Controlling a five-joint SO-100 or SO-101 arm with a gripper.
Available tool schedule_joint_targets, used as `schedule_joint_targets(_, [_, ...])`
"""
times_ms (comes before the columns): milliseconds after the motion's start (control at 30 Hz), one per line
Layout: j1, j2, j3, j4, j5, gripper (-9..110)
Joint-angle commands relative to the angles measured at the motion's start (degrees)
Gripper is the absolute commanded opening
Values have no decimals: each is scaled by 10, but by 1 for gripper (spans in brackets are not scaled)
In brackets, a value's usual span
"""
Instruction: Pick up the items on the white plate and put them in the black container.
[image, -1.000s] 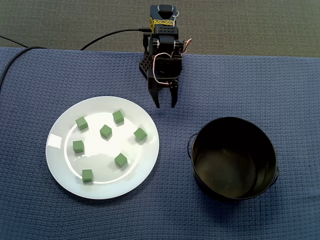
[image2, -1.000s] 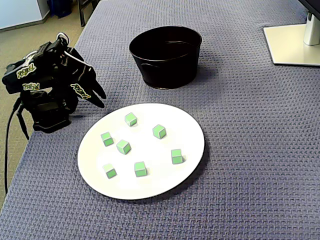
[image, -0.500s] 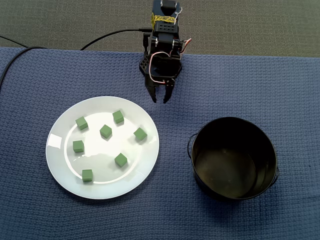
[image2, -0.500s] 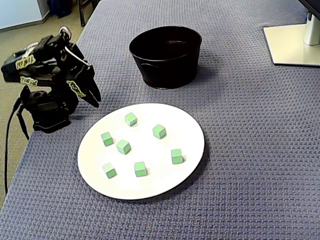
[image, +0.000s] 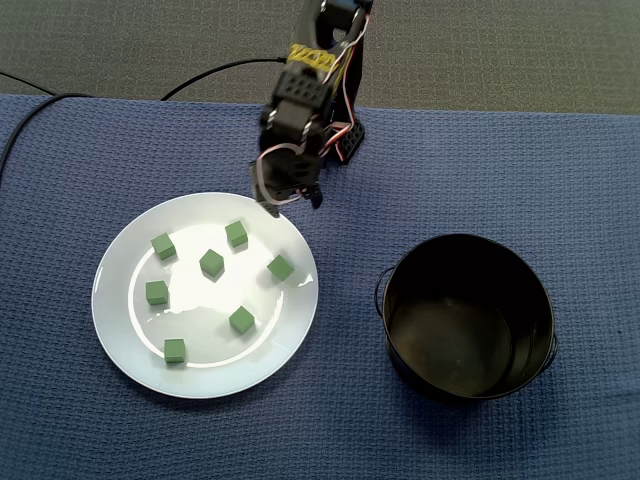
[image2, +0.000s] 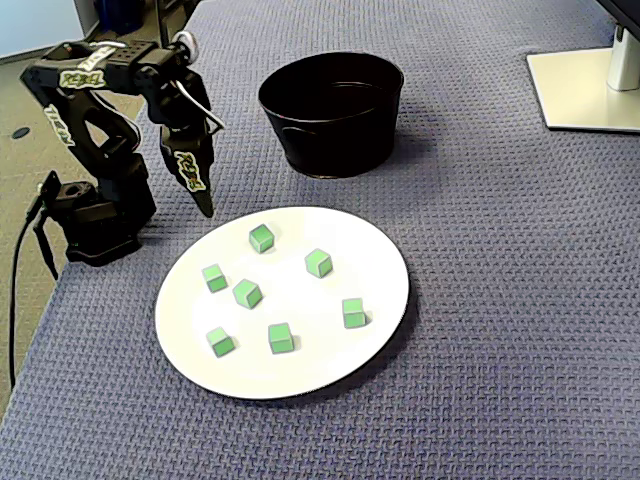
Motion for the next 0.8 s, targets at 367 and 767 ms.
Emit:
schedule_joint_targets(367, [173,-221,-332,107,-193,20])
schedule_joint_targets(767, [231,-324,-335,62,-230,22])
